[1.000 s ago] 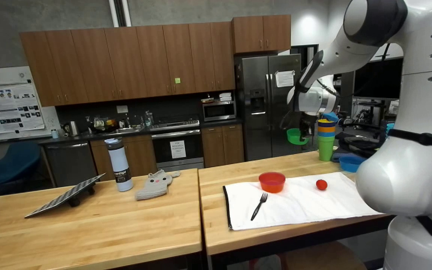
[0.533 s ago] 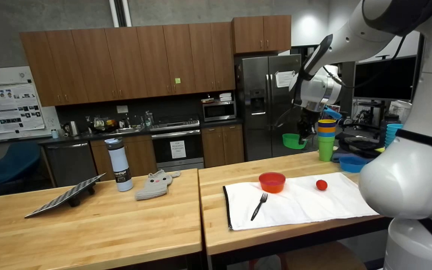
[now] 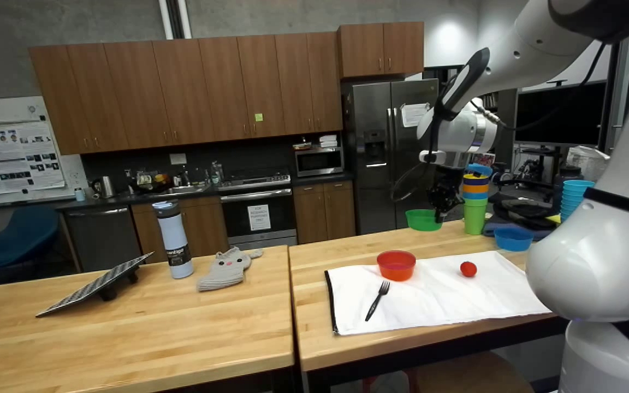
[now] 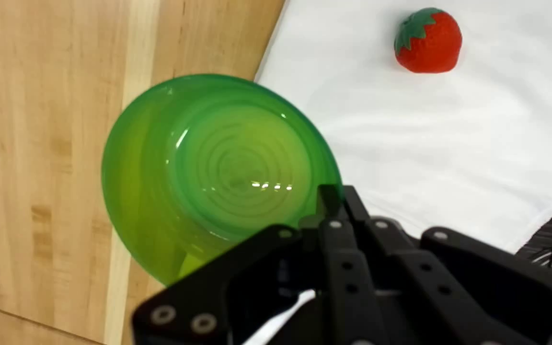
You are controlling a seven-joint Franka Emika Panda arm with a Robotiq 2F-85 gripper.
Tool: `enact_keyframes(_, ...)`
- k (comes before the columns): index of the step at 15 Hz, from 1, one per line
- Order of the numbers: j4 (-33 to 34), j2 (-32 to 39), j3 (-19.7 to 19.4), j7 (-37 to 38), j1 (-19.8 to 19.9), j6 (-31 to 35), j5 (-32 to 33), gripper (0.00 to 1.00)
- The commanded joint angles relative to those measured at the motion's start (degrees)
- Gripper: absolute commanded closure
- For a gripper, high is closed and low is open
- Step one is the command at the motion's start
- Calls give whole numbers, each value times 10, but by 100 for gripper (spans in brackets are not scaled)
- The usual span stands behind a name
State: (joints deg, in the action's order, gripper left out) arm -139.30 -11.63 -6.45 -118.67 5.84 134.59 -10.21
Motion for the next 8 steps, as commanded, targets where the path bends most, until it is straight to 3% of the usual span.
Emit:
enact_keyframes(1,-33,-25,2,-8,-27,16,27,99)
enact_keyframes(8,-56,-14,29,40,-54,84,90,99)
